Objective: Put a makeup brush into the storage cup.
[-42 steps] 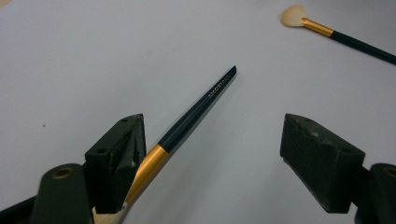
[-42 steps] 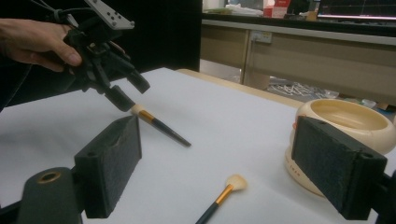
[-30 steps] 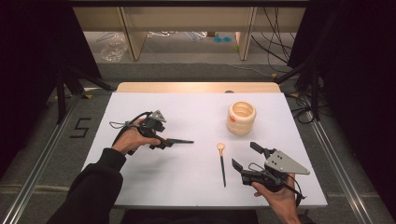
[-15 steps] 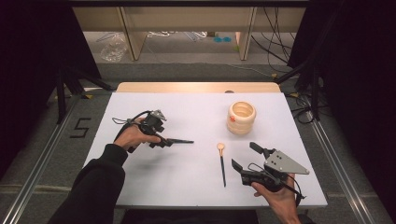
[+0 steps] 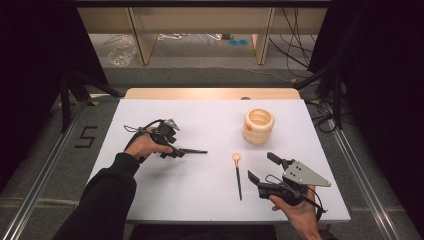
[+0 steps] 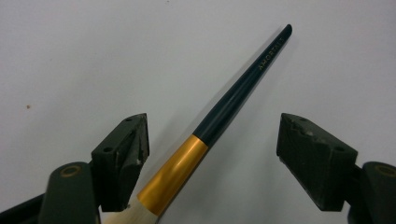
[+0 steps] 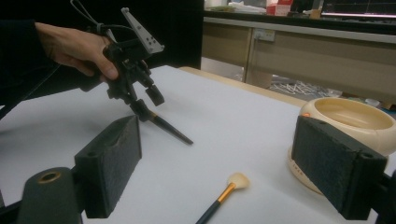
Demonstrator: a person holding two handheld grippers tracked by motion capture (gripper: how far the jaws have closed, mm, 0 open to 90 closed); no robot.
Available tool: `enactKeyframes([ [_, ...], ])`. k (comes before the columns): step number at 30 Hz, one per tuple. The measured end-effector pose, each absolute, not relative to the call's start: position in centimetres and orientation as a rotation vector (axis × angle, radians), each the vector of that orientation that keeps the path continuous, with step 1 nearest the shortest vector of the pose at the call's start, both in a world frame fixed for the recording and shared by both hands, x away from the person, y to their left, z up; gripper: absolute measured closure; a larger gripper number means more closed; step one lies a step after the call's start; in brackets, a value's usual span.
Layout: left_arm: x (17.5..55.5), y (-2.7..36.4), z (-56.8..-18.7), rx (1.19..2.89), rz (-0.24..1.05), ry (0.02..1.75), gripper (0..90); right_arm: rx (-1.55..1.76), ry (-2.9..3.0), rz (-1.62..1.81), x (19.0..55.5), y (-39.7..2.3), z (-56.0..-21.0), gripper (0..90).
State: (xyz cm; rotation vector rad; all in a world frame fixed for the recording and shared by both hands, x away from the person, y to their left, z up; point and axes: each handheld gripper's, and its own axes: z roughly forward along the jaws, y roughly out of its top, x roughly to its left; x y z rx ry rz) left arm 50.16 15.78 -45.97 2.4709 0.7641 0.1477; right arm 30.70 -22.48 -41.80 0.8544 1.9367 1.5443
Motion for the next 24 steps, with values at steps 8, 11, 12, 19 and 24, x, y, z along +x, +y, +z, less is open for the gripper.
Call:
enactKeyframes([
  [8, 50.6, 16.0, -46.4, 2.471, 0.123, 0.790, 29.6, 0.824, 1.916, 1.541, 30.9, -22.5, -41.8, 17.1],
  [11, 50.9, 16.1, -46.6, 2.466, 0.124, 0.797, 30.8, 0.821, 1.912, 1.551, 30.9, -22.4, -41.8, 17.1],
  [12, 50.9, 16.1, -46.6, 2.464, 0.119, 0.800, 32.5, 0.826, 1.922, 1.539, 30.9, -22.5, -41.8, 17.1],
  [19, 51.1, 16.0, -46.8, 2.466, 0.114, 0.806, 35.9, 0.826, 1.920, 1.539, 30.9, -22.5, -41.8, 17.2],
  [24, 51.1, 15.9, -47.1, 2.477, 0.108, 0.795, 37.3, 0.826, 1.925, 1.538, 30.9, -22.4, -41.8, 17.2],
])
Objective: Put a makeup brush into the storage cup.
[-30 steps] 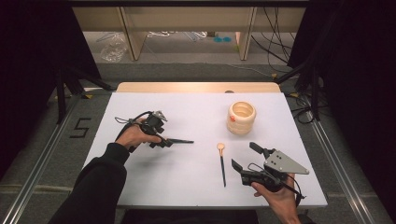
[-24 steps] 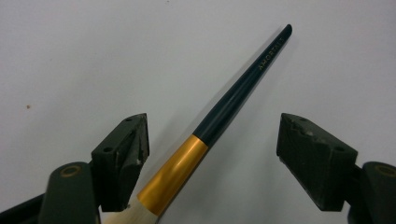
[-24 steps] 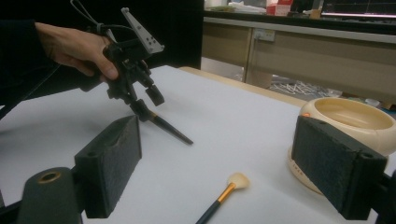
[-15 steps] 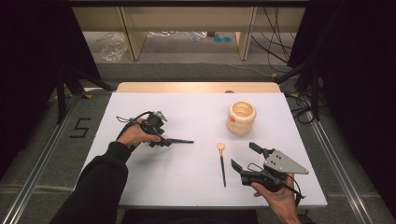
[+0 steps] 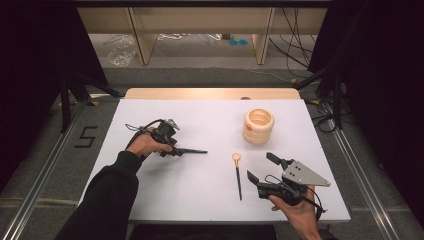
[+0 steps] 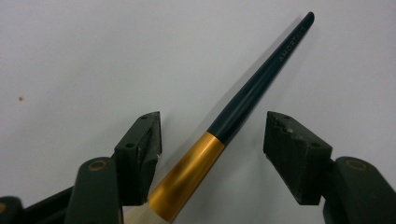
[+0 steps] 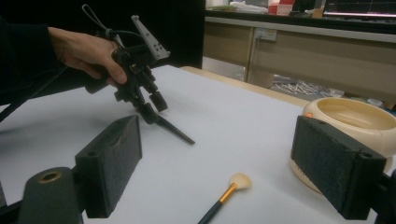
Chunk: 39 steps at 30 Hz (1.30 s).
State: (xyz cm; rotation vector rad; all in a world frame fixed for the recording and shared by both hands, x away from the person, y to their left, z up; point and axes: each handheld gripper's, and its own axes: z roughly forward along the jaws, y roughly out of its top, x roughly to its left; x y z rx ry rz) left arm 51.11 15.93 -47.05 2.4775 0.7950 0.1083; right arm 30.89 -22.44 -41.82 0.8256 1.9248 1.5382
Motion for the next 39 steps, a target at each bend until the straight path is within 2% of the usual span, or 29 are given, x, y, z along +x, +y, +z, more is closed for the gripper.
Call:
enactKeyframes([
  [5, 50.9, 15.6, -47.1, 2.486, 0.102, 0.788, 39.7, 0.851, 1.947, 1.544, 30.8, -22.4, -41.8, 17.3],
  [8, 51.2, 15.3, -46.7, 2.609, 0.142, 0.715, 40.5, 0.850, 1.948, 1.544, 30.8, -22.4, -41.8, 17.3],
  [20, 51.6, 14.1, -46.4, 2.675, 0.110, 0.669, 48.2, 0.849, 1.939, 1.554, 30.8, -22.4, -41.8, 17.5],
  [22, 51.5, 14.1, -46.5, 2.668, 0.091, 0.703, 48.3, 0.848, 1.937, 1.554, 30.8, -22.3, -41.8, 17.5],
  [29, 51.9, 14.4, -46.4, 2.673, 0.098, 0.696, 57.7, 0.847, 1.939, 1.555, 30.8, -22.3, -41.8, 17.7],
  [39, 52.0, 14.9, -46.3, 2.692, 0.075, 0.710, 66.2, 0.847, 1.943, 1.553, 30.8, -22.3, -41.8, 18.1],
])
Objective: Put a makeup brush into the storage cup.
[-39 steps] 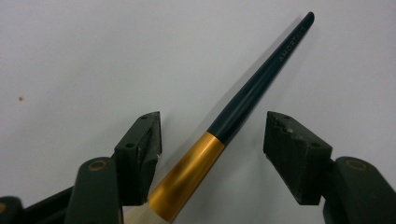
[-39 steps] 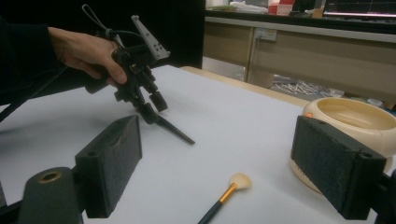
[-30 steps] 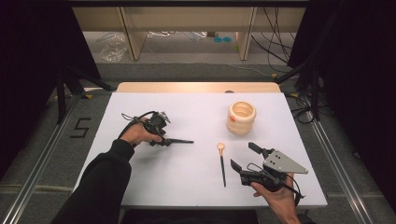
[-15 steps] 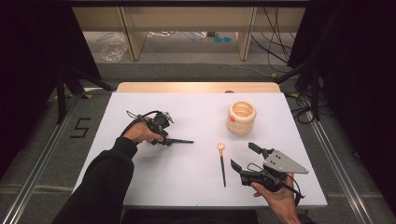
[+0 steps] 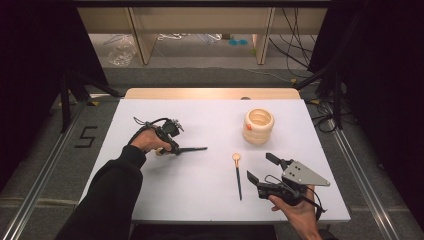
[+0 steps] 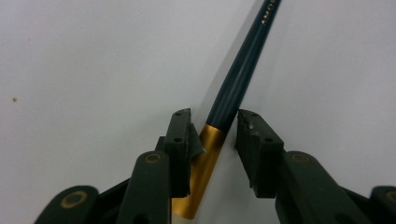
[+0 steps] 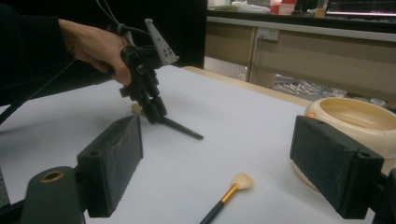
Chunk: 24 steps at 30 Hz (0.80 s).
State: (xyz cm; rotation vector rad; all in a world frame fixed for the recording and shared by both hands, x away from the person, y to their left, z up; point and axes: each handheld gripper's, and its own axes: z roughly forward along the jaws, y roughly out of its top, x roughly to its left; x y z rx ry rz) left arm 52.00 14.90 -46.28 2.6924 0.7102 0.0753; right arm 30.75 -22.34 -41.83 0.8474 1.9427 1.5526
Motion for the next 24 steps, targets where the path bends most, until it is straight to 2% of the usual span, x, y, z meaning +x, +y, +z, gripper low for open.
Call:
enactKeyframes([
  [8, 52.10, 14.22, -45.97, 2.780, 0.076, 0.692, 72.0, 0.848, 1.944, 1.552, 30.75, -22.34, -41.83, 18.4],
  [15, 52.17, 14.28, -45.94, 2.784, 0.062, 0.705, 77.4, 0.849, 1.945, 1.557, 30.75, -22.34, -41.85, 18.6],
  [24, 52.14, 14.30, -45.89, 2.786, 0.049, 0.712, 78.2, 0.848, 1.945, 1.573, 30.80, -22.29, -41.90, 18.8],
])
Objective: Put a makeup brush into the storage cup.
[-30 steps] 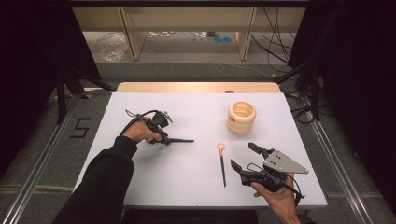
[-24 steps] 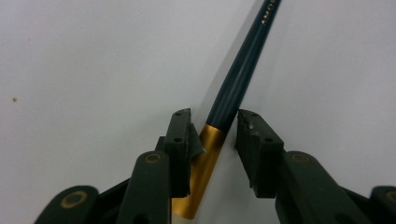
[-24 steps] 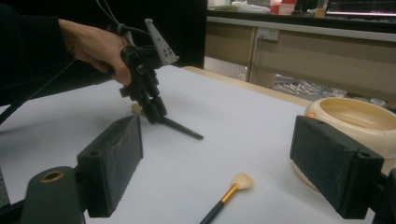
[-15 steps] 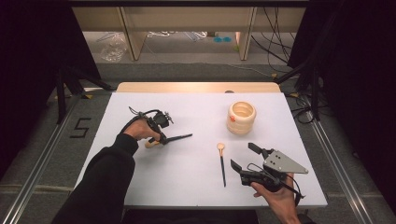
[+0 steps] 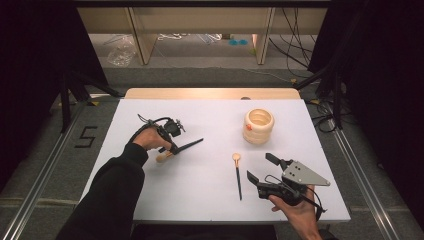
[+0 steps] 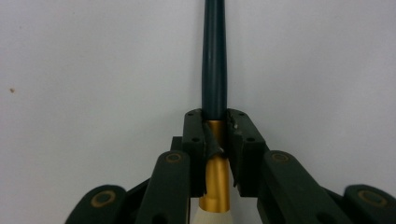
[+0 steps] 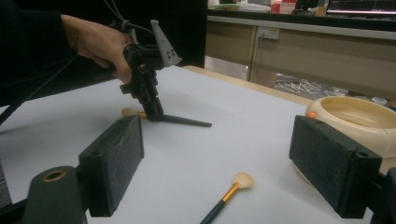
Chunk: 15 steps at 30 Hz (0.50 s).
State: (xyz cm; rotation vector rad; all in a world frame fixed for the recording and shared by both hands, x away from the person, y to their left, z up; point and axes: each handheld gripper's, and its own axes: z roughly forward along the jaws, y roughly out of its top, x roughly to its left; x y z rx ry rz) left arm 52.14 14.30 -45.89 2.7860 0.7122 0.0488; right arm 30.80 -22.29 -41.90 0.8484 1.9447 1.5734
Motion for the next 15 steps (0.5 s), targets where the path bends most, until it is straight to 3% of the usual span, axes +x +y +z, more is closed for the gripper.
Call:
enactKeyframes([
  [15, 51.70, 14.42, -45.13, 2.764, 0.069, 0.693, 78.4, 0.857, 1.942, 1.583, 30.82, -22.26, -41.93, 18.8],
])
